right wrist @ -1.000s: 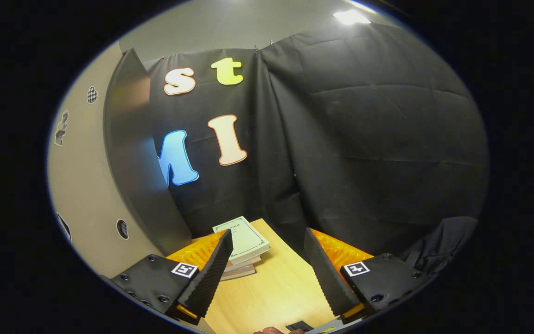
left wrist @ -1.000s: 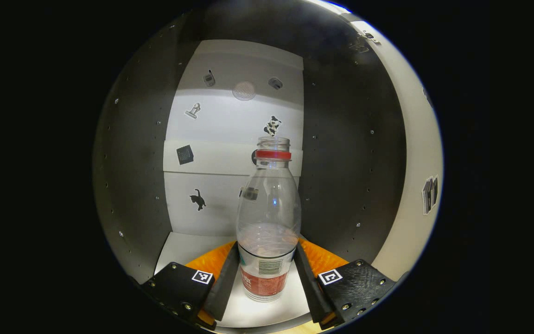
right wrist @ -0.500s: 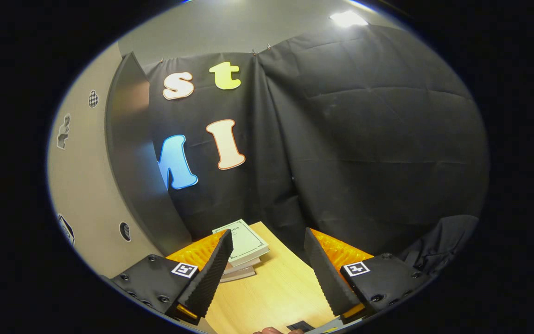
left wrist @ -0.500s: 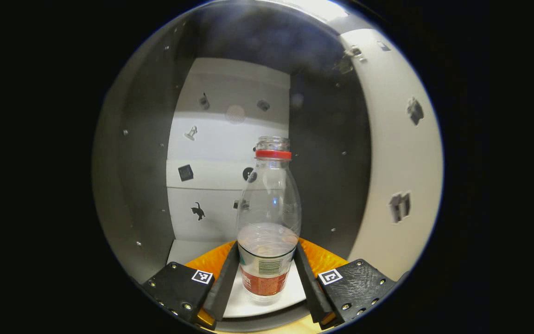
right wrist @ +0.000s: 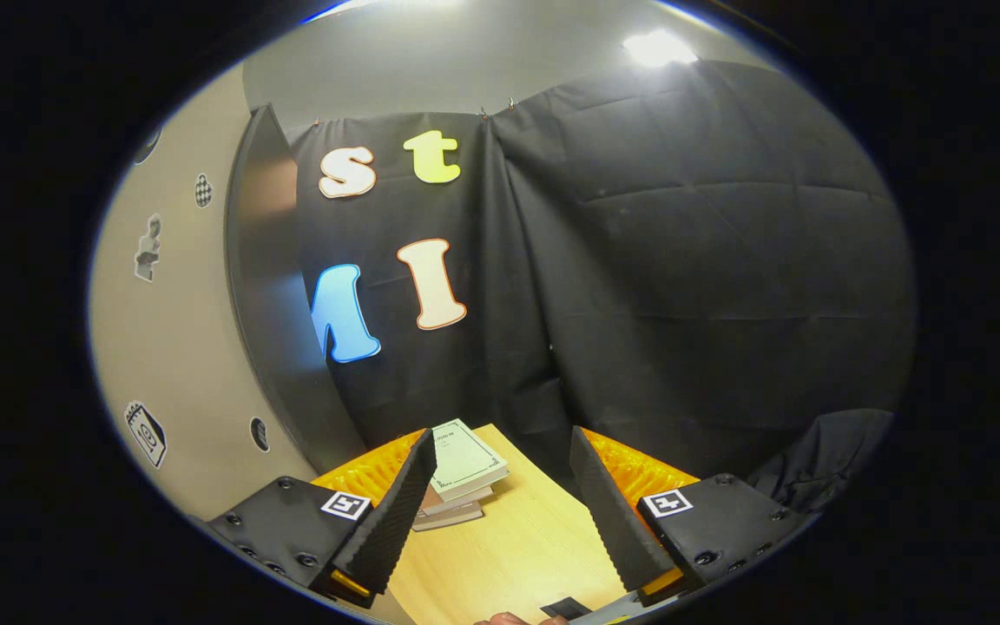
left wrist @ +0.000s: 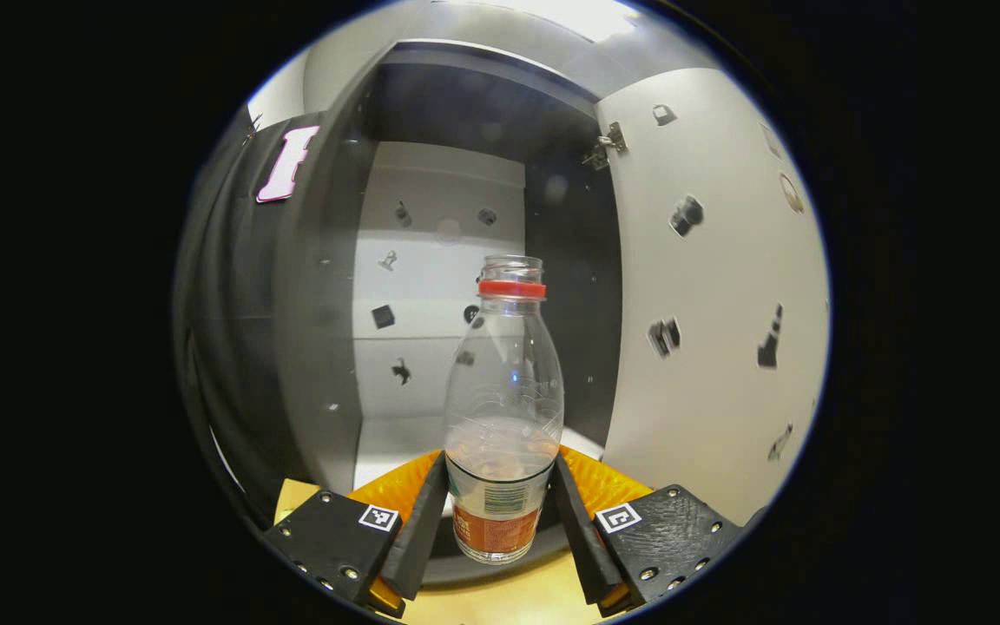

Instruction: Open the cabinet door with the right hand, grasp the bottle in the cabinet with the left hand and place it on the coaster, then close the cabinet door with the right hand.

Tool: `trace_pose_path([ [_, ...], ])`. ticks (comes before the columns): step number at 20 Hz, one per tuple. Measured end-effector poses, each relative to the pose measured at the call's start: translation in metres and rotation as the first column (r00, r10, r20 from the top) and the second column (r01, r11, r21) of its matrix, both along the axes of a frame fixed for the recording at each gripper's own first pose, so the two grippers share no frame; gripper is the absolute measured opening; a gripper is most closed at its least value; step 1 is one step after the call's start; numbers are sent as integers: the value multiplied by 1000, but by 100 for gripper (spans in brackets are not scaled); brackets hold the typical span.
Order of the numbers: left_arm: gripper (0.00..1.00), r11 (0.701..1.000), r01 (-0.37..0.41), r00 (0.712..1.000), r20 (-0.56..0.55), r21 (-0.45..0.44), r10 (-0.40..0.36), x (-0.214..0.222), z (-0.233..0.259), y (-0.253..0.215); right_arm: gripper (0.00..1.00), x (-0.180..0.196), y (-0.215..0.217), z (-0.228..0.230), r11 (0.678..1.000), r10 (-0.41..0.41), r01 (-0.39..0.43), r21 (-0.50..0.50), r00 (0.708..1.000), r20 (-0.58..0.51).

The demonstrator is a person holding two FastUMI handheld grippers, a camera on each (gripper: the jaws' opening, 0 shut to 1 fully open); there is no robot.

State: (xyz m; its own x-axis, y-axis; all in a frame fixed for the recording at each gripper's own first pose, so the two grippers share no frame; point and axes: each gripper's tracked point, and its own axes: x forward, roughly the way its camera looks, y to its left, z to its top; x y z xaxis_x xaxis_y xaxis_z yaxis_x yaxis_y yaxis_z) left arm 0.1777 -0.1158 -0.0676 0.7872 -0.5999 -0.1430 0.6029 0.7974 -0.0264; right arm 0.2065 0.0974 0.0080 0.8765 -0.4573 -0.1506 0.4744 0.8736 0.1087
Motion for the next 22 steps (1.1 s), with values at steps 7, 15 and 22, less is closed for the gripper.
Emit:
trace_pose_path([
  [7, 65, 998, -57, 996, -73, 23, 58, -59, -85, 84, 93, -10, 41, 4, 999, 42, -42, -23, 999, -8],
  [15, 65, 993, -76, 984, -153, 86, 89, -103, -211, 143, 98, -32, 53, 7, 999, 12, -14, -46, 999, -43],
  [22, 65, 995, -41, 986, -155, 88, 55, -124, -279, 143, 92, -38, 58, 12, 998, -10, 7, -58, 998, -61],
])
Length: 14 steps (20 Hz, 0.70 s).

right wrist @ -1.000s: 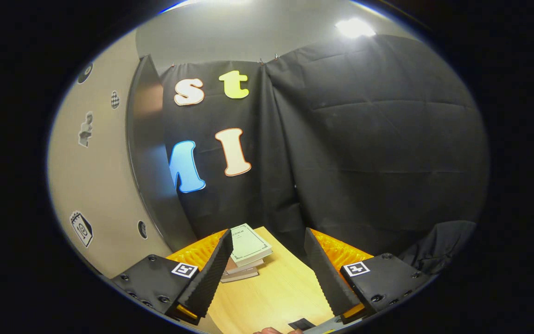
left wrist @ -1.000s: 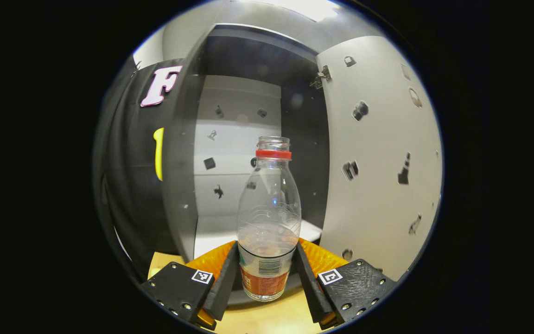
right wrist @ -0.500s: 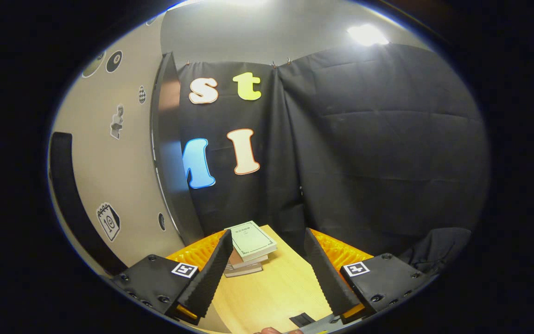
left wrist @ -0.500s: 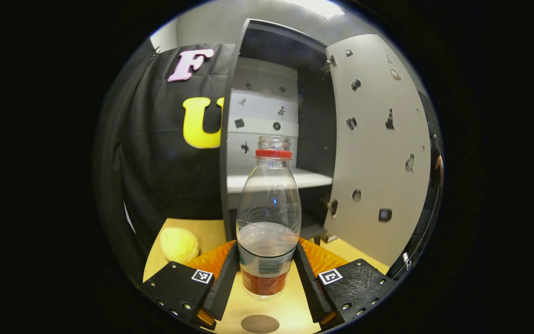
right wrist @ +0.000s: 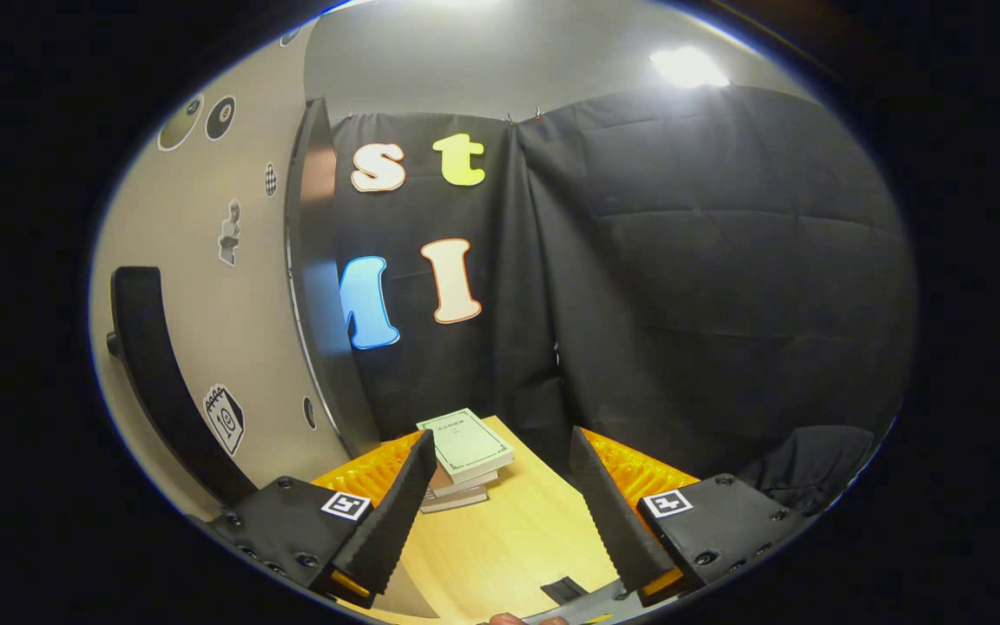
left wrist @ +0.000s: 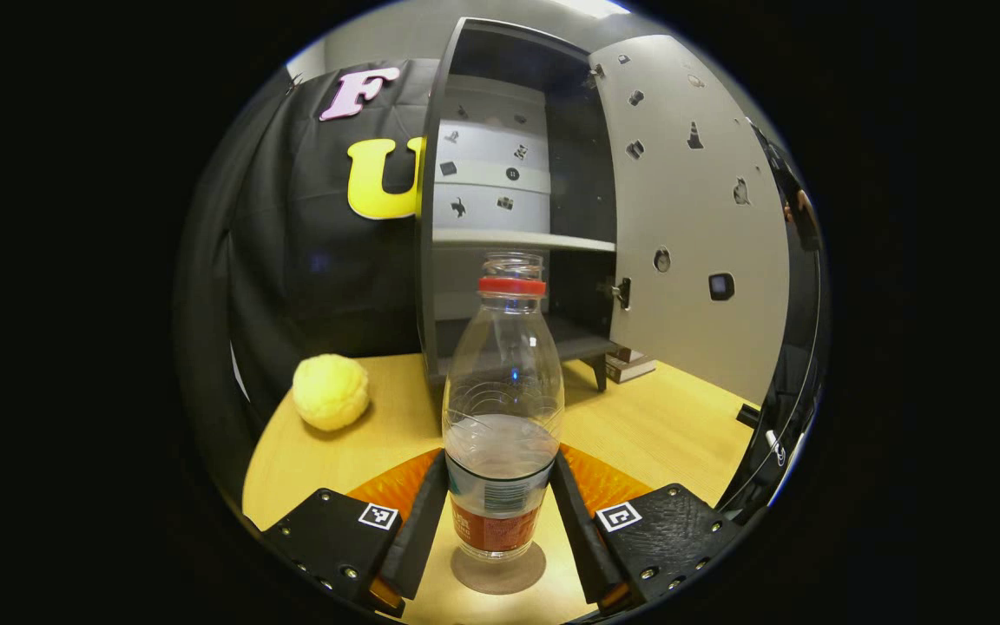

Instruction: Open the cabinet door with the right hand, grasp the bottle in the cabinet with the left hand and place it on the coaster, then close the cabinet door with the right hand.

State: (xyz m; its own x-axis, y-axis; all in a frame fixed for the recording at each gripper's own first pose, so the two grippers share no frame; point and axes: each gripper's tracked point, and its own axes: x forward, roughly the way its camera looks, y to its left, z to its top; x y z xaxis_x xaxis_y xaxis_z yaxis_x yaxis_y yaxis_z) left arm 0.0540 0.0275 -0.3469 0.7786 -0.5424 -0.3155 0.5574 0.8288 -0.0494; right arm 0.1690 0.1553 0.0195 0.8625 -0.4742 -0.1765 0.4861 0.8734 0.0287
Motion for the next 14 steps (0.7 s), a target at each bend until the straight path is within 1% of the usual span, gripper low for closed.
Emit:
trace_pose_path([
  [1, 65, 1000, -8, 1000, -4, 3, 8, -2, -10, 0, 98, -2, 1, -3, 1000, -2, 2, 0, 1000, -16],
  [2, 65, 1000, -14, 1000, -4, 14, 15, -2, -18, 1, 93, -2, 2, -5, 1000, -3, 3, -1, 1000, -27],
  [3, 65, 1000, -17, 1000, -4, 22, 17, -4, -25, 2, 92, -2, 3, -5, 1000, -3, 3, -1, 999, -33],
  [4, 65, 999, -20, 1000, -8, 27, 20, -2, -31, 4, 93, -2, 3, -5, 1000, -4, 3, -2, 999, -39],
  [5, 65, 999, -22, 1000, -18, 30, 23, -3, -36, 5, 98, -3, 3, -5, 1000, -5, 5, -2, 999, -44],
  [8, 65, 1000, -9, 1000, -26, 21, 9, -7, -44, 3, 98, -5, 3, -8, 1000, -10, 10, 1, 999, -52],
  [9, 67, 1000, -13, 1000, -27, 28, 14, -9, -46, 5, 98, -4, 4, -10, 1000, -8, 8, 7, 999, -54],
  [12, 67, 999, -24, 999, -31, 32, 25, -14, -49, 11, 98, -2, 7, -14, 1000, 1, 1, 19, 998, -56],
  [14, 70, 998, -27, 999, -35, 54, 29, -19, -53, 14, 98, -1, 7, -18, 1000, 2, -1, 19, 998, -63],
])
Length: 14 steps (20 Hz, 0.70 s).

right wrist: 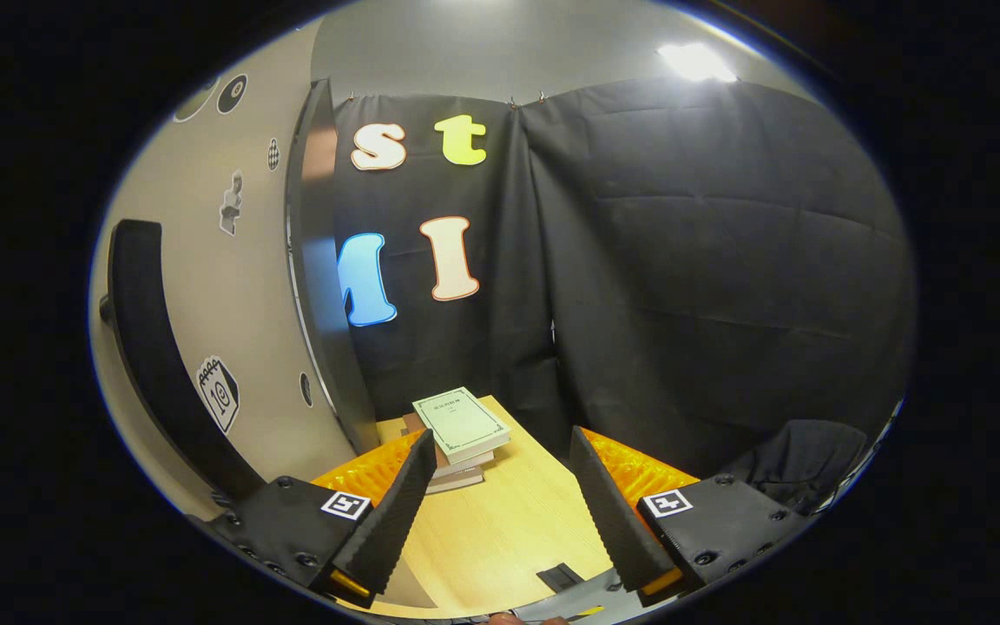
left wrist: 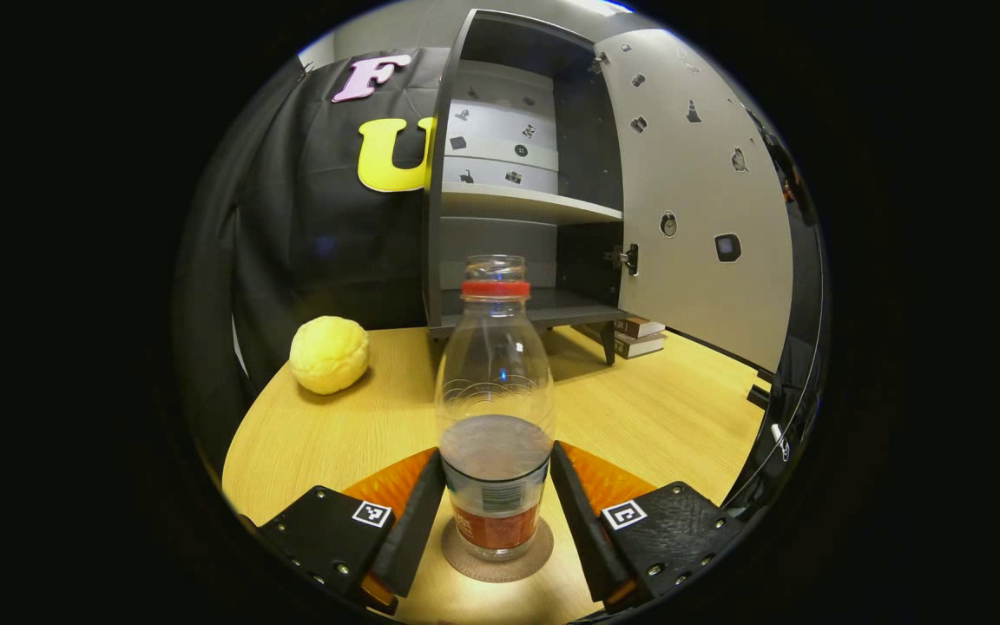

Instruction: Open the cabinet door with the right hand, grasp the bottle in the cabinet with the left hand and place it on the coaster, then close the cabinet door with the right hand.

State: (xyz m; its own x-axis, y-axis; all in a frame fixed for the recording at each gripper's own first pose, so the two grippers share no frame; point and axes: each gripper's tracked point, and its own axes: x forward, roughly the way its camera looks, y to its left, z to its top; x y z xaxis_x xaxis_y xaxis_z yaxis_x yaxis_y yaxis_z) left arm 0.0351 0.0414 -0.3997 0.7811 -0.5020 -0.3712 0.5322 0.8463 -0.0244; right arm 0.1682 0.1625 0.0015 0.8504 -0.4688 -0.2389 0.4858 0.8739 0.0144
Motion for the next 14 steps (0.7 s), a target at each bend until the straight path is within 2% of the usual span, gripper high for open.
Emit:
trace_pose_path([
  [7, 71, 999, 13, 1000, 13, 43, -13, -7, 8, 4, 98, 5, 0, -10, 1000, 5, -5, 29, 1000, -3],
  [12, 69, 999, -12, 999, -29, 50, 14, -10, 3, 16, 98, 1, -4, -17, 1000, -2, 2, 26, 1000, -11],
  [14, 71, 999, -16, 999, -47, 39, 18, -15, 4, 19, 98, -1, -6, -18, 1000, -6, 6, 23, 1000, -10],
])
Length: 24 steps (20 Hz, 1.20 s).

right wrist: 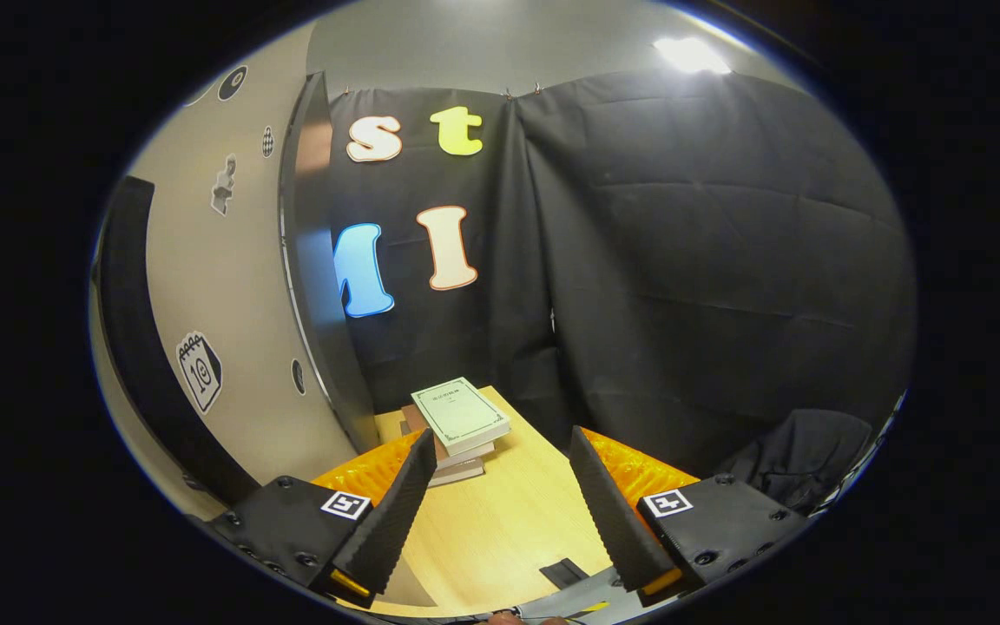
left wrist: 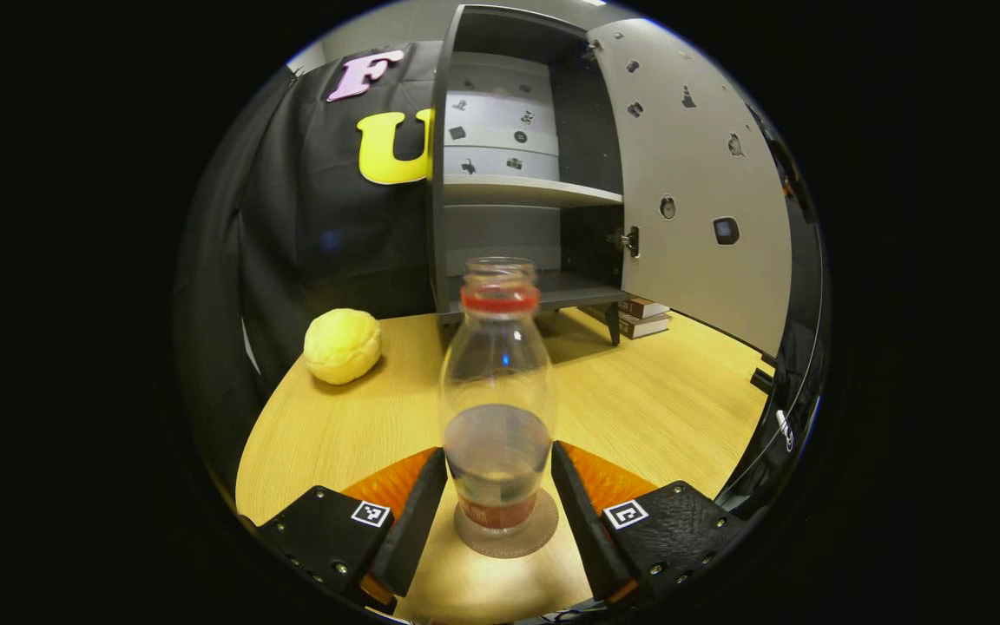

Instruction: Open the cabinet door with the right hand, grasp the bottle in the cabinet with the left hand and place it on the coaster, then close the cabinet door with the right hand.

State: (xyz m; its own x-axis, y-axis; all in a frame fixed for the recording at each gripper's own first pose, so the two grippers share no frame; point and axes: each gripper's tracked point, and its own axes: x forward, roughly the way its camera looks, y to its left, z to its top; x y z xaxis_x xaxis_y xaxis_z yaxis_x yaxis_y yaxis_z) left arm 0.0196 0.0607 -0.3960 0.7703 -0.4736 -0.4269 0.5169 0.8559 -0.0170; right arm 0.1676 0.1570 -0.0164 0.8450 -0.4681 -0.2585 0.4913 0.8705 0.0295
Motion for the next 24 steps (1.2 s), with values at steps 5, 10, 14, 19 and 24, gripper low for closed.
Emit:
trace_pose_path([
  [5, 71, 1000, -12, 1000, -29, -29, 11, -19, 11, 6, 98, -7, -5, -3, 1000, -14, 14, 1, 1000, -5],
  [10, 72, 996, -40, 999, 5, -76, 41, -37, 51, 16, 98, -5, -6, -6, 1000, -5, 6, 29, 1000, -2],
  [14, 72, 987, -91, 994, 46, -133, 98, -49, 90, 23, 98, -1, -14, -2, 999, 30, -31, 27, 999, 18],
  [19, 72, 967, -217, 965, 117, -135, 233, -59, 145, 28, 98, -3, -13, 16, 990, 133, -135, 41, 990, 58],
  [24, 72, 951, -293, 934, 182, -101, 307, -91, 192, 15, 98, -17, -5, 50, 970, 243, -244, -3, 966, 92],
])
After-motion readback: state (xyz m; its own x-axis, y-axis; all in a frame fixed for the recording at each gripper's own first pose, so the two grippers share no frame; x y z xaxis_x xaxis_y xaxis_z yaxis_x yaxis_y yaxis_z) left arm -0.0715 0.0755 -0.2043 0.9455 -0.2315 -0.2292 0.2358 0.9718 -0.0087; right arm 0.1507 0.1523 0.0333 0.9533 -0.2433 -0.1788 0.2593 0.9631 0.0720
